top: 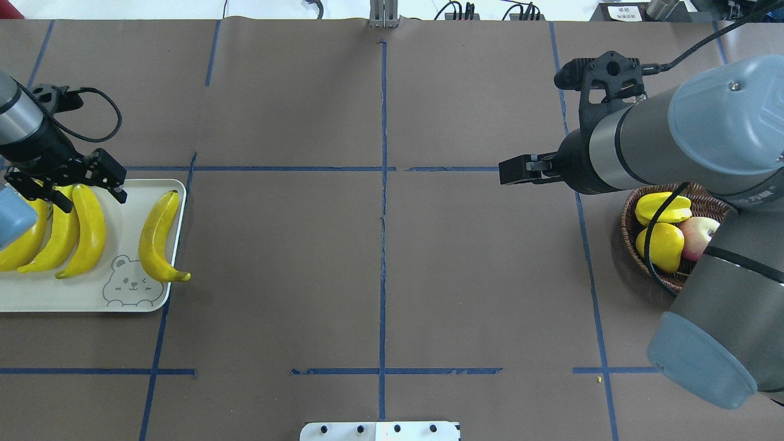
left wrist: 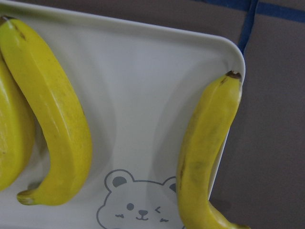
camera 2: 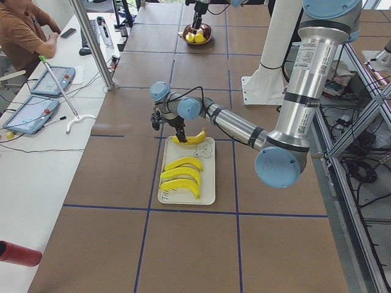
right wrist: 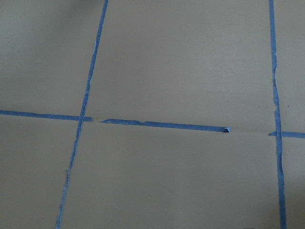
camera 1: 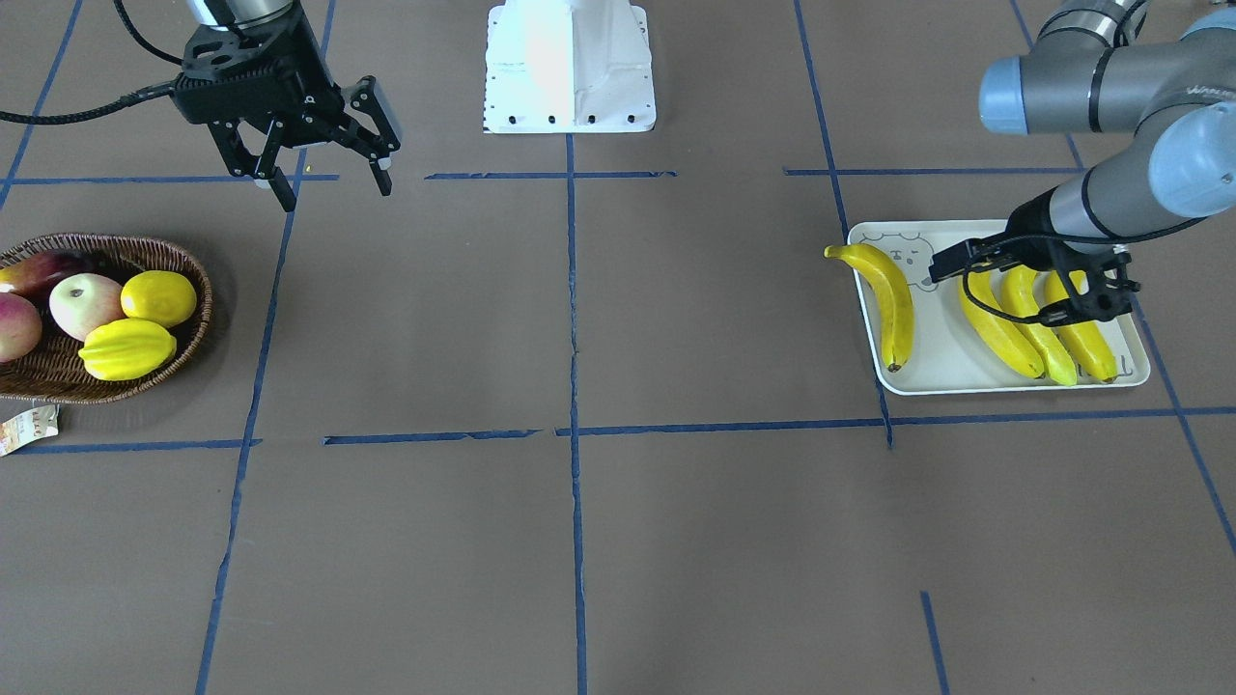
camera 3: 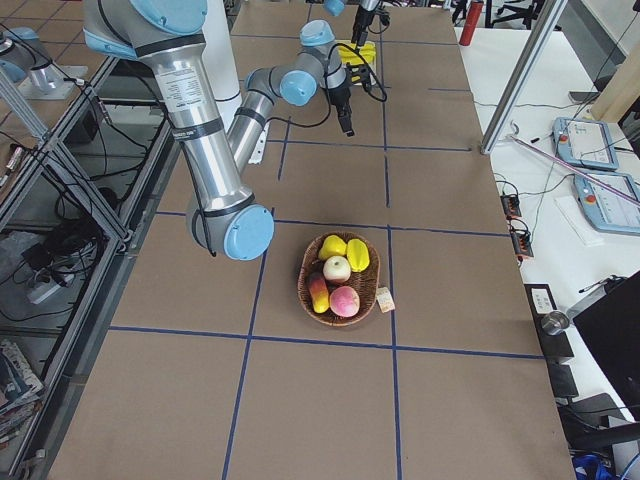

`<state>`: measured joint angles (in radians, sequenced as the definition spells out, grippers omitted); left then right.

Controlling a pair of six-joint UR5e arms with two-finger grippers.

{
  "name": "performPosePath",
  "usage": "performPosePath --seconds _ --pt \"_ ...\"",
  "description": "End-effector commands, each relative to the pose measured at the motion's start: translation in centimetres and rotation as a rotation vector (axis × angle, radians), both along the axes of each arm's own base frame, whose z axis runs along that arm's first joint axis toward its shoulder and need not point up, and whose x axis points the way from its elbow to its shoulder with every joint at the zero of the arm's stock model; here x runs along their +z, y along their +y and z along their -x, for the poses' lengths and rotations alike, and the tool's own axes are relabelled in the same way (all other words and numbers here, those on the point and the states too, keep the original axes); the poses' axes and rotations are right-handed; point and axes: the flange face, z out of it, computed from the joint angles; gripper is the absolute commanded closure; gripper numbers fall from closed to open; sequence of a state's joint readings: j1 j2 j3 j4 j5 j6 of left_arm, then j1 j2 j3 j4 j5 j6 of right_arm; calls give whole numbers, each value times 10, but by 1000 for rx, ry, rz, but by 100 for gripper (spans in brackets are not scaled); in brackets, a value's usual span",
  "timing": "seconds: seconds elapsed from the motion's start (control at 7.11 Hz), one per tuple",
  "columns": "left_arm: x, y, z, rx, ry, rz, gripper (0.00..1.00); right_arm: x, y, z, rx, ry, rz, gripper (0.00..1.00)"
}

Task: Transfer all bananas from basket to plate

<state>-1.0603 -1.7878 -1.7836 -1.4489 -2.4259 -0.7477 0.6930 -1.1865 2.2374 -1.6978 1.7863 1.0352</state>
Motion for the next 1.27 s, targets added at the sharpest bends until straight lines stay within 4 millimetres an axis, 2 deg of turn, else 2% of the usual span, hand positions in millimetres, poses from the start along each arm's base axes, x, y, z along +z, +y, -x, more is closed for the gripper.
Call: performPosePath --seconds 0.0,0.14,0.28,0.42,0.56,0.7,0.99,1.13 --pt "-2 -20 45 -88 -26 -22 0 8 -11 -15 3 34 -23 0" --pt "-2 -28 75 -138 -23 -25 0 22 -22 -34 -19 75 -41 0" --pt "1 -35 107 -126 -21 -104 0 45 -36 -67 -59 115 -52 0" --pt "15 -45 155 -90 -19 -218 0 72 -49 -97 -93 164 -63 0" --pt "31 -50 186 -64 -53 -286 0 104 -70 -130 -131 211 -63 0" --pt "42 -49 207 -60 -76 -313 0 139 -87 -162 -176 228 -45 0" --pt "101 -23 270 -13 -95 -361 0 227 -129 -263 -300 152 -25 0" --pt "122 -8 283 5 -94 -364 0 279 -133 -312 -324 116 -13 0"
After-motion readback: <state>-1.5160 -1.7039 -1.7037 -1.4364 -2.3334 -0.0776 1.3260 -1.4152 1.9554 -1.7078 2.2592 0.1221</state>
